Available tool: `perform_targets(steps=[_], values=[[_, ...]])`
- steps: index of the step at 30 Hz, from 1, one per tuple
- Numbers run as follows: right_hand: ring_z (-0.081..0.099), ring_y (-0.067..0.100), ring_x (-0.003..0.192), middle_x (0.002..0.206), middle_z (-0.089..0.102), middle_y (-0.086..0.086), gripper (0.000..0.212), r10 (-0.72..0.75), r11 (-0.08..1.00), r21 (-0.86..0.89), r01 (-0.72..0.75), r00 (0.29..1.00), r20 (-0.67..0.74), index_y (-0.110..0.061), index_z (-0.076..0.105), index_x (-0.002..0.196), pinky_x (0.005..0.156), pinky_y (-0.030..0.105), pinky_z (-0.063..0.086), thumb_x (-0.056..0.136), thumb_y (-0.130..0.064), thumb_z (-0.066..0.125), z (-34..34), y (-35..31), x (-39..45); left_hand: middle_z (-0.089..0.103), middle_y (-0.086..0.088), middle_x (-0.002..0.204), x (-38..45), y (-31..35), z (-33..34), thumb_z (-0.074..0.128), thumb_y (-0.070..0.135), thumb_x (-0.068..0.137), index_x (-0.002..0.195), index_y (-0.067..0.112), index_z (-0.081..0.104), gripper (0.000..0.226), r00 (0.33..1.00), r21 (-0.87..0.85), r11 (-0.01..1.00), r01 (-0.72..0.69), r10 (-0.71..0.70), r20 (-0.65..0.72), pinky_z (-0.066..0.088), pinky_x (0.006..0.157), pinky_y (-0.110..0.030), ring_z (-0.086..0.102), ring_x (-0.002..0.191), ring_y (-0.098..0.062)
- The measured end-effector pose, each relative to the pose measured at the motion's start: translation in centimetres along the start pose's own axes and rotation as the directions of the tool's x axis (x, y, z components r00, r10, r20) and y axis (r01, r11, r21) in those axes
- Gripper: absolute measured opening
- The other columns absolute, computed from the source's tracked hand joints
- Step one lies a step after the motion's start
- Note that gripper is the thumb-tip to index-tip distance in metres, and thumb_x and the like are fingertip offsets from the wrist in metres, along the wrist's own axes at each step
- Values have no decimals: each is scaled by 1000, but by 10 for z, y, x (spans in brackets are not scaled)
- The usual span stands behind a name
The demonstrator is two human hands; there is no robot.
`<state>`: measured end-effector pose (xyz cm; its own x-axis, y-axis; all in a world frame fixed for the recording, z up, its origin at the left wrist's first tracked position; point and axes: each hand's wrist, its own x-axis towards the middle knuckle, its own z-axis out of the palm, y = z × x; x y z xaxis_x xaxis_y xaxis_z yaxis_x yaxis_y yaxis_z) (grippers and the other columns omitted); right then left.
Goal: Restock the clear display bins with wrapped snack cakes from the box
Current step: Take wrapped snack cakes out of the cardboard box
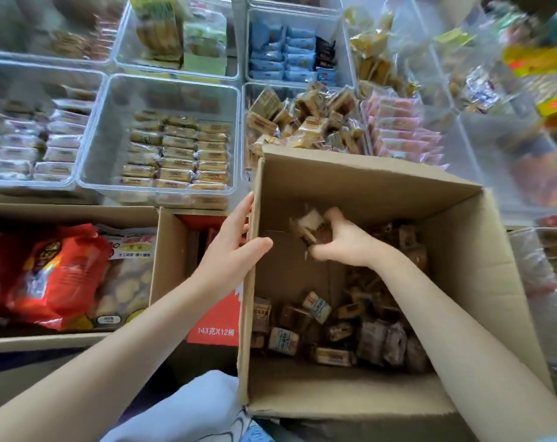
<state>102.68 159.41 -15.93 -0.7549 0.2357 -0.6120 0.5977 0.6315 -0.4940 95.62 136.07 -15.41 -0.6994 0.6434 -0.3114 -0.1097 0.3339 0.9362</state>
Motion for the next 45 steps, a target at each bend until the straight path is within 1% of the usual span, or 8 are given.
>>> perform_targets(steps=[4,12,16,20,24,30,39,45], values=[[57,1,96,109,48,-20,62,-186,982,-14,189,946,-267,-29,28,117,66,10,49,82,-42,78,-10,-59,-67,57,16,129,-11,19,-20,68,52,88,126,40,55,42,968,128,980,-149,171,-186,48,85,-15,55,118,-3],[55,-5,87,96,50,-19,51,-385,919,-106,379,815,-433,-23,40,115,70,9,45,84,-44,75,48,-209,-60,74,-3,104,-13,28,-158,80,14,81,115,28,66,39,969,-214,948,-237,246,19,57,65,-27,70,77,-12],[55,0,95,107,58,-14,41,-428,900,-101,425,813,-394,-20,57,130,86,14,45,92,-26,71,102,-277,-9,72,13,97,-21,-18,-263,76,-3,85,110,32,64,45,977,-110,971,-210,204,-66,54,76,-17,67,81,-1],[60,13,99,108,63,-4,33,-437,899,-157,408,832,-342,-16,62,121,89,30,50,90,-21,72,162,-342,53,67,9,117,-12,-81,-364,76,18,89,125,31,64,40,969,203,964,-174,204,-140,48,94,-22,63,107,-3],[56,15,94,107,56,-3,28,-393,919,-213,332,821,-415,-15,61,116,78,23,41,89,-20,70,191,-394,105,61,-20,131,9,-147,-458,52,39,90,131,0,60,58,926,678,734,34,233,-299,43,105,-47,56,123,-37],[55,12,96,109,55,-3,28,-327,943,-207,261,840,-433,-16,59,115,77,19,37,89,-19,69,193,-454,174,48,-14,151,41,-187,-521,46,48,99,147,8,47,61,965,827,549,122,129,-228,19,120,-49,36,144,-29],[60,25,108,122,62,4,31,-402,873,-431,227,835,-376,-16,56,126,89,41,52,95,-16,62,205,-537,305,65,-6,130,52,-196,-529,31,53,90,135,15,62,66,983,857,509,85,97,-156,54,86,-41,55,122,-27],[62,34,97,113,61,8,27,-428,705,-688,169,876,-223,-18,55,118,71,36,44,95,-4,55,215,-534,334,69,-7,117,56,-203,-529,34,53,90,131,16,65,64,983,857,510,78,106,-152,52,75,-38,59,112,-29]])
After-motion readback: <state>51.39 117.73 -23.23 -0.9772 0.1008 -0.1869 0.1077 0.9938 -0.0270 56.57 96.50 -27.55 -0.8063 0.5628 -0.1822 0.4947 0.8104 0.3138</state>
